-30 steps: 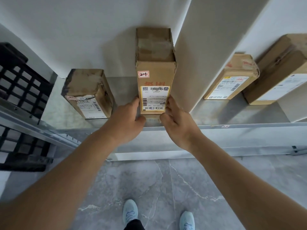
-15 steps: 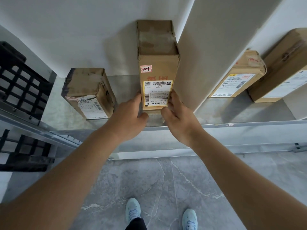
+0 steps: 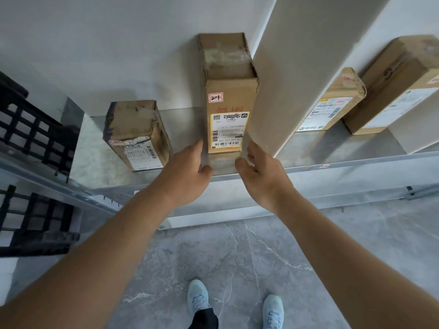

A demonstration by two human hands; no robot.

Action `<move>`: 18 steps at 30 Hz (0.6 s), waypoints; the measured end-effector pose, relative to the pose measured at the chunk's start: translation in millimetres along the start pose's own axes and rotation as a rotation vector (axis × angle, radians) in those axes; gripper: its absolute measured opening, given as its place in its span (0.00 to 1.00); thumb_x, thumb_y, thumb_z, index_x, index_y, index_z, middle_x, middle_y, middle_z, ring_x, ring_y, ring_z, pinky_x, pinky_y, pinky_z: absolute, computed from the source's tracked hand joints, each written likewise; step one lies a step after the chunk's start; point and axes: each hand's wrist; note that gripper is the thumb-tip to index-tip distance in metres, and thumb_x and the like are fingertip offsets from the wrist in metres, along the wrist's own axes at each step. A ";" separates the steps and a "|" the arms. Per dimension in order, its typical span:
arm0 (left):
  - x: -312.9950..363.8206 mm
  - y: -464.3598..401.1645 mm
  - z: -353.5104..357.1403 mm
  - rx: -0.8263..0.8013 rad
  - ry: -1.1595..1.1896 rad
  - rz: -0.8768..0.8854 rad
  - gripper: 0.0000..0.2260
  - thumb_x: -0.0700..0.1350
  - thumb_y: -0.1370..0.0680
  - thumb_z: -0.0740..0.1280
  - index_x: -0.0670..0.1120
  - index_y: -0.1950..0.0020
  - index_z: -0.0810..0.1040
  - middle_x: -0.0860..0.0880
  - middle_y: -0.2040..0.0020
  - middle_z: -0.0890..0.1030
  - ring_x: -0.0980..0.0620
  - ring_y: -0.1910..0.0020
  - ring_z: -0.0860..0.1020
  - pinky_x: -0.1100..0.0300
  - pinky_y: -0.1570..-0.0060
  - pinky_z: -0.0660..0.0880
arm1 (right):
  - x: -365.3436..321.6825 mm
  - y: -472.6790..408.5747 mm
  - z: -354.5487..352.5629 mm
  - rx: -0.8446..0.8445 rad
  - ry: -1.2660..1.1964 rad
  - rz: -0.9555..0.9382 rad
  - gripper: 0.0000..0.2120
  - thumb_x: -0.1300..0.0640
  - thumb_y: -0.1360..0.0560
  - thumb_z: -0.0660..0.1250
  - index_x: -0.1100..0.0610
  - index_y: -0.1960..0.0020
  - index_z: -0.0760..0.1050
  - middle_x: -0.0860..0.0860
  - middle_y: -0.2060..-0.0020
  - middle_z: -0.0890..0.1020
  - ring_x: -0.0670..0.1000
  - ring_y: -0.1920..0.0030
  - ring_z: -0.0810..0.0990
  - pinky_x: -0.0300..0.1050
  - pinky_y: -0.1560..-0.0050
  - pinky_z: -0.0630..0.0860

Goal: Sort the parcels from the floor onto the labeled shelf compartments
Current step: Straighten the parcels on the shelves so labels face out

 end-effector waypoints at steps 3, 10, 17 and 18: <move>1.5 15.5 -3.6 0.026 -0.015 -0.035 0.21 0.44 0.17 0.63 0.41 0.24 0.69 0.50 0.67 0.70 0.51 0.68 0.72 0.54 0.66 0.64 | -8.3 12.3 1.3 -0.004 0.015 -0.032 0.17 0.54 0.17 0.60 0.52 0.28 0.72 0.51 0.34 0.81 0.56 0.37 0.79 0.46 0.43 0.73; -14.8 72.5 -10.4 0.068 -0.022 -0.096 0.22 0.48 0.15 0.63 0.46 0.21 0.70 0.44 0.27 0.76 0.44 0.31 0.76 0.53 0.33 0.73 | -24.4 35.2 16.6 -0.080 0.053 -0.109 0.21 0.50 0.15 0.59 0.57 0.24 0.71 0.57 0.29 0.77 0.59 0.31 0.76 0.52 0.32 0.74; -55.7 108.6 -38.3 0.139 -0.064 -0.135 0.21 0.48 0.15 0.63 0.45 0.23 0.71 0.44 0.25 0.75 0.42 0.29 0.75 0.47 0.29 0.72 | -60.2 49.8 39.8 -0.148 0.129 -0.170 0.24 0.46 0.15 0.58 0.54 0.21 0.69 0.55 0.25 0.75 0.56 0.29 0.76 0.38 0.38 0.66; -62.9 108.5 -42.6 0.144 -0.070 -0.132 0.21 0.49 0.15 0.62 0.45 0.23 0.71 0.44 0.25 0.74 0.42 0.28 0.74 0.48 0.29 0.72 | -66.1 50.1 44.7 -0.154 0.136 -0.183 0.24 0.46 0.14 0.58 0.54 0.21 0.69 0.54 0.25 0.75 0.56 0.29 0.76 0.38 0.39 0.65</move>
Point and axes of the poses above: each hand's wrist, its own y-axis away from the middle knuckle, its own z-axis out of the palm, x = y × z
